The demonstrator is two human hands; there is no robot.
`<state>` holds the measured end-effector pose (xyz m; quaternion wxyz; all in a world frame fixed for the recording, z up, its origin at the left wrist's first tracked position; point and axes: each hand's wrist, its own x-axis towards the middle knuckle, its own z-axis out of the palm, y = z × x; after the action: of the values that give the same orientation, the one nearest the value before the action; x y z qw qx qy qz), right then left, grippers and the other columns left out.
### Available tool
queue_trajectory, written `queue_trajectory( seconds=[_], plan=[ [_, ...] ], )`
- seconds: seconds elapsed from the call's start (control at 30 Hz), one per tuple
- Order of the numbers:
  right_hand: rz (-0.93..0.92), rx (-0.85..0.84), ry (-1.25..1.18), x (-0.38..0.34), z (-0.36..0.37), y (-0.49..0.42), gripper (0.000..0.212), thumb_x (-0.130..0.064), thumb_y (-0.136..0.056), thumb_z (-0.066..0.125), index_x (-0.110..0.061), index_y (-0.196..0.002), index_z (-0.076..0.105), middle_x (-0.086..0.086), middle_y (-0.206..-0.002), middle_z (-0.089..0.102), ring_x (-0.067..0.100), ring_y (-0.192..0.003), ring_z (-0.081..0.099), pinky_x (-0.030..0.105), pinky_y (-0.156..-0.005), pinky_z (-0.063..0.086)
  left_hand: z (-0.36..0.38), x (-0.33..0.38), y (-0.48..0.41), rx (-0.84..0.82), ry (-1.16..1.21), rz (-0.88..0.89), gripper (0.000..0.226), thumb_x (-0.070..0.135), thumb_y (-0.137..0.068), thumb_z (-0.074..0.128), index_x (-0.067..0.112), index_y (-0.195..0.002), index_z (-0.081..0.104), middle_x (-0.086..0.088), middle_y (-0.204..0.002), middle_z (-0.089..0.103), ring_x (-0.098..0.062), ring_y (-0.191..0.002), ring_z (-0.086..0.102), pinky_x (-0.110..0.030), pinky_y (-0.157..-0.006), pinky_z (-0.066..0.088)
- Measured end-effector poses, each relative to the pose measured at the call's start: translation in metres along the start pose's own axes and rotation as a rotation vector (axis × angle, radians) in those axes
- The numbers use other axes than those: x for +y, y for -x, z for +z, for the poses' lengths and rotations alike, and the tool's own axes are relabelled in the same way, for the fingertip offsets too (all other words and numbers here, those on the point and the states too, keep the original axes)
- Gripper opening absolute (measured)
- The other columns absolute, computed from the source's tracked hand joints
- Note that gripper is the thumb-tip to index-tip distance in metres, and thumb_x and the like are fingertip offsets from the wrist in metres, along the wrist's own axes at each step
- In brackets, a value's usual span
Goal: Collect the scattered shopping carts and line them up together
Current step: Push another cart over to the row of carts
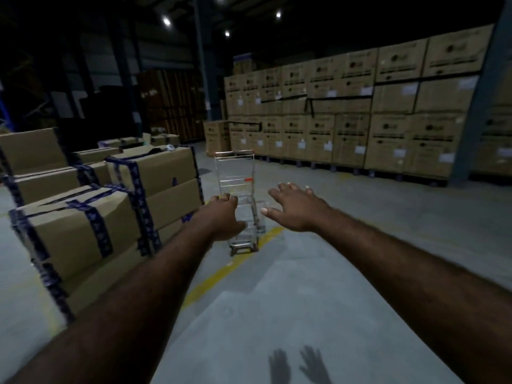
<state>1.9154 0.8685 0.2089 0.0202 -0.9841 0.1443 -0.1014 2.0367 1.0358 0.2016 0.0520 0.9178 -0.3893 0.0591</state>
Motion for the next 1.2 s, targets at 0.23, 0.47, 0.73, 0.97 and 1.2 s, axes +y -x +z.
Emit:
queue_trajectory(
  seconds=[0.23,0.47,0.73,0.97,1.2],
  plan=[
    [0.014,0.009,-0.006,0.087,0.04,-0.125,0.077,-0.069,-0.099,0.033,-0.023,-0.161,0.025,0.008,-0.17,0.017,0.026,-0.156,0.012,0.057,-0.123,0.01,0.048,0.012,-0.162,0.012,0.016,0.033,0.084,0.051,-0.094,0.061,0.016,-0.159,0.02,-0.007,-0.166,0.018,-0.029,-0.151,0.018,-0.047,-0.118,0.031],
    [-0.05,-0.004,0.025,0.181,0.06,-0.294,0.078,-0.068,-0.1,0.034,-0.021,-0.161,0.024,0.01,-0.17,0.013,0.028,-0.156,0.009,0.056,-0.122,0.011,0.068,0.009,-0.343,0.04,0.072,-0.047,0.092,0.052,-0.094,0.06,0.016,-0.161,0.008,-0.007,-0.168,0.004,-0.029,-0.154,0.004,-0.046,-0.122,0.018],
    [-0.1,-0.032,0.0,0.238,0.096,-0.463,0.077,-0.067,-0.1,0.035,-0.022,-0.161,0.022,0.01,-0.17,0.012,0.028,-0.157,0.007,0.054,-0.123,0.01,0.1,-0.028,-0.502,0.003,0.088,-0.08,0.09,0.052,-0.095,0.059,0.015,-0.161,0.01,-0.007,-0.168,0.004,-0.028,-0.154,0.005,-0.044,-0.122,0.018],
    [-0.088,-0.028,0.023,0.279,0.144,-0.632,0.079,-0.07,-0.099,0.034,-0.022,-0.162,0.022,0.009,-0.17,0.012,0.028,-0.157,0.008,0.055,-0.124,0.011,0.141,-0.085,-0.669,-0.016,0.11,-0.082,0.09,0.051,-0.094,0.06,0.015,-0.16,0.011,-0.008,-0.168,0.006,-0.03,-0.154,0.006,-0.047,-0.123,0.019],
    [-0.055,-0.057,0.0,0.326,0.163,-0.793,0.078,-0.067,-0.1,0.037,-0.022,-0.162,0.023,0.009,-0.17,0.013,0.028,-0.156,0.009,0.054,-0.123,0.01,0.158,-0.119,-0.846,-0.045,0.106,-0.046,0.087,0.055,-0.094,0.059,0.012,-0.159,0.019,-0.01,-0.166,0.016,-0.032,-0.152,0.016,-0.047,-0.119,0.025]
  ],
)
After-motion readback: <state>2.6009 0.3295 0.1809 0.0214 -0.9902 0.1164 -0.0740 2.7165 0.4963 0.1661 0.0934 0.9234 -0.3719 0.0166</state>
